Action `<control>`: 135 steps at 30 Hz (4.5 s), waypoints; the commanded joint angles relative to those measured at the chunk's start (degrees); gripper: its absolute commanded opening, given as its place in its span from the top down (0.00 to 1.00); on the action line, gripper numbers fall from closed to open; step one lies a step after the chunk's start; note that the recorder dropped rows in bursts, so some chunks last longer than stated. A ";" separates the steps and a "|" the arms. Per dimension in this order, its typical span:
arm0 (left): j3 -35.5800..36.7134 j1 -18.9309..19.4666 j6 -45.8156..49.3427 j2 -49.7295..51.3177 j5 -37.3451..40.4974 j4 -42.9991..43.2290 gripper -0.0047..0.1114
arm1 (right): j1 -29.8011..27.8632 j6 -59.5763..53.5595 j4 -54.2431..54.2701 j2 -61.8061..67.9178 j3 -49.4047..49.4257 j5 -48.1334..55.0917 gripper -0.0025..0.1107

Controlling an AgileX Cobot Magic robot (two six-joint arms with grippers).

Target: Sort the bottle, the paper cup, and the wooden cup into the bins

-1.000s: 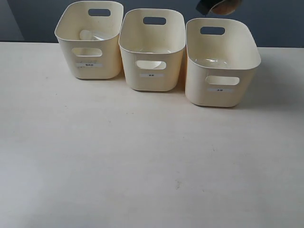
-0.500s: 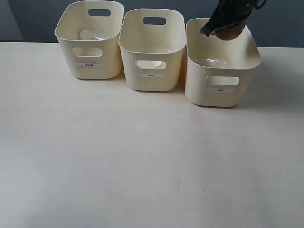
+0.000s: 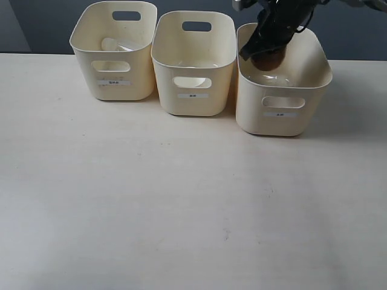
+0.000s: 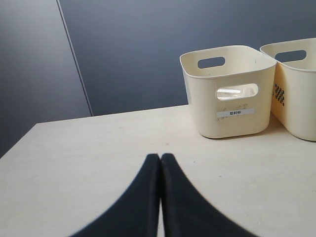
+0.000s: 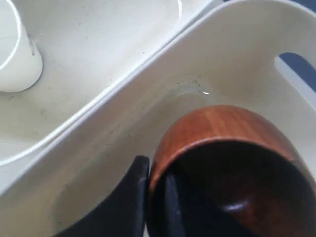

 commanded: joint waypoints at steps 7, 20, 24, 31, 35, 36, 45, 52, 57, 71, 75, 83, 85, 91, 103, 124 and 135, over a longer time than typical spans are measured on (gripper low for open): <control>0.10 0.03 -0.10 -0.28 -0.40 0.00 0.96 | -4.39 0.16 5.67 7.34 -8.71 8.74 0.98; 0.10 0.03 -0.10 -0.28 -0.40 0.00 0.96 | -4.72 0.28 5.45 9.38 -8.95 7.78 0.98; 0.10 0.03 -0.10 -0.28 -0.40 0.00 0.96 | -4.72 0.28 5.49 9.42 -8.95 7.89 0.98; 0.10 0.03 -0.10 -0.28 -0.40 0.00 0.96 | -4.72 0.28 5.49 9.42 -8.95 8.01 0.98; 0.10 0.03 -0.10 -0.28 -0.40 0.00 0.96 | -4.72 0.28 5.38 9.52 -8.95 7.73 0.98; 0.10 0.03 -0.10 -0.28 -0.40 0.00 0.96 | -4.72 0.28 5.38 9.51 -8.95 7.96 0.98; 0.10 0.03 -0.10 -0.28 -0.40 0.00 0.96 | -4.72 0.28 5.00 9.75 -8.95 8.44 0.76; 0.10 0.03 -0.10 -0.28 -0.40 0.00 0.96 | -4.72 1.03 5.11 9.75 -8.95 8.55 0.48; 0.10 0.03 -0.10 -0.28 -0.40 0.00 0.96 | -4.72 1.20 5.91 7.21 -8.95 9.32 0.48; 0.10 0.03 -0.10 -0.28 -0.40 0.00 0.96 | -4.72 4.11 8.28 -15.94 -3.07 13.55 0.97; 0.10 0.03 -0.10 -0.28 -0.40 0.00 0.96 | -4.72 5.37 5.36 -23.41 2.42 13.55 0.98; 0.10 0.03 -0.10 -0.28 -0.40 0.00 0.96 | -4.72 6.95 2.63 -38.48 17.18 13.55 0.98; 0.10 0.03 -0.10 -0.28 -0.40 0.00 0.96 | -4.72 6.95 1.39 -42.58 20.97 13.55 0.98; 0.10 0.03 -0.10 -0.28 -0.40 0.00 0.96 | -4.72 6.95 -0.01 -57.04 32.06 13.54 0.98; 0.10 0.03 -0.10 -0.28 -0.40 0.00 0.96 | -4.72 8.11 2.05 -87.91 50.02 3.47 0.98; 0.10 0.03 -0.10 -0.28 -0.40 0.00 0.96 | -4.72 27.02 0.60 -131.08 74.47 -2.87 0.98; 0.10 0.03 -0.10 -0.28 -0.40 0.00 0.96 | -4.72 29.91 2.38 -131.08 75.69 3.30 0.98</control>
